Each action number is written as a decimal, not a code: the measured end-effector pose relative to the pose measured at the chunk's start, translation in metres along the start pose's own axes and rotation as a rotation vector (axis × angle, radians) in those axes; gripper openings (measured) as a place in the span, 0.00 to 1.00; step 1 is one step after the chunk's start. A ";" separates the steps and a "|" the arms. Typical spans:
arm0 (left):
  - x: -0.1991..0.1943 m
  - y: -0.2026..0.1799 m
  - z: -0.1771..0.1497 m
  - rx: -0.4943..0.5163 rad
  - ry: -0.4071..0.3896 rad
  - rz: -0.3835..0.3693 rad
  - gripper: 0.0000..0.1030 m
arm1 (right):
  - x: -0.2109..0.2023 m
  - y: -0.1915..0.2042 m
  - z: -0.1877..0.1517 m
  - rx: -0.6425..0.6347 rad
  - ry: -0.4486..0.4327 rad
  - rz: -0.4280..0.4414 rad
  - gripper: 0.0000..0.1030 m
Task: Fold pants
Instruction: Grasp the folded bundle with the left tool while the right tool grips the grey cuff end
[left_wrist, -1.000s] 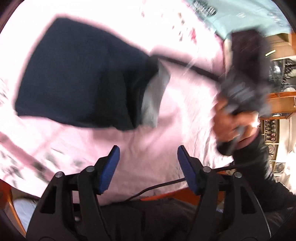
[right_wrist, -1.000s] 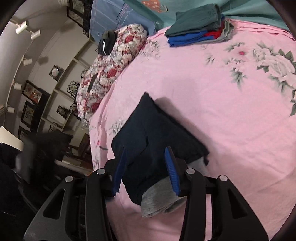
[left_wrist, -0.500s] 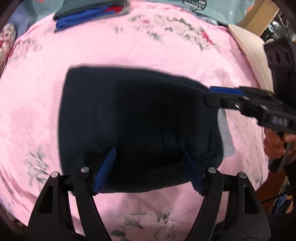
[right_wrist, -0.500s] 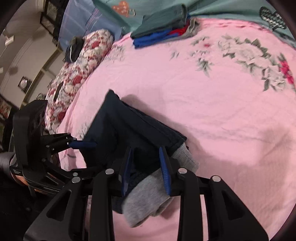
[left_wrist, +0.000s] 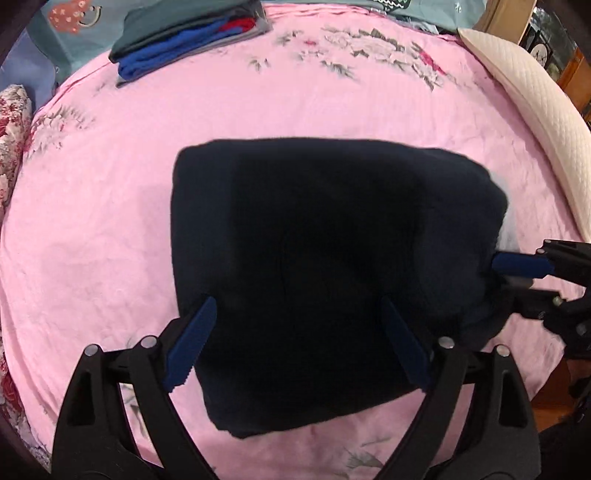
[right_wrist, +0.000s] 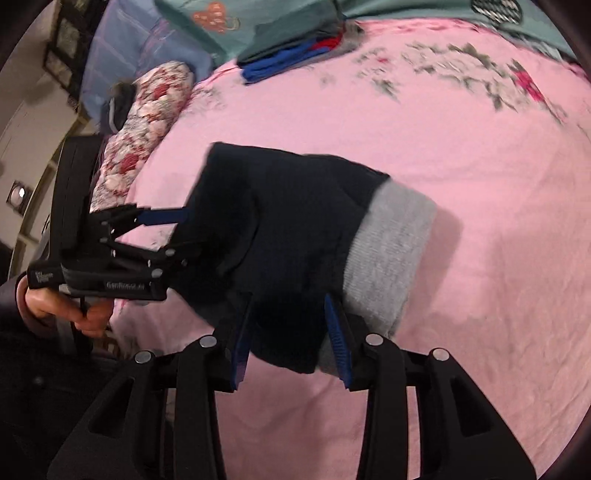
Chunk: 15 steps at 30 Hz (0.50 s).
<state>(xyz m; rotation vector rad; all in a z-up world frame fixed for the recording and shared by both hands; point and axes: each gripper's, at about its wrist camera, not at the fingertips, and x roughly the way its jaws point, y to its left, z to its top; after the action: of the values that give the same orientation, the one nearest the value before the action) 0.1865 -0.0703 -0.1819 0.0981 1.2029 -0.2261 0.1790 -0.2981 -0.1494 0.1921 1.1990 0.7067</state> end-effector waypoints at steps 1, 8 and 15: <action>-0.001 0.002 0.002 0.000 0.004 -0.011 0.90 | 0.000 -0.001 0.001 0.027 -0.002 0.000 0.37; -0.048 0.053 0.021 -0.038 -0.133 -0.086 0.92 | -0.056 0.023 0.015 -0.008 -0.139 -0.069 0.61; -0.029 0.107 0.031 -0.159 -0.058 -0.062 0.92 | -0.060 -0.015 0.025 0.125 -0.173 -0.130 0.68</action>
<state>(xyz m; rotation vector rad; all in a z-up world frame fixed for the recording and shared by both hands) 0.2293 0.0317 -0.1485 -0.0844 1.1634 -0.1853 0.1968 -0.3396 -0.1005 0.2715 1.0793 0.4922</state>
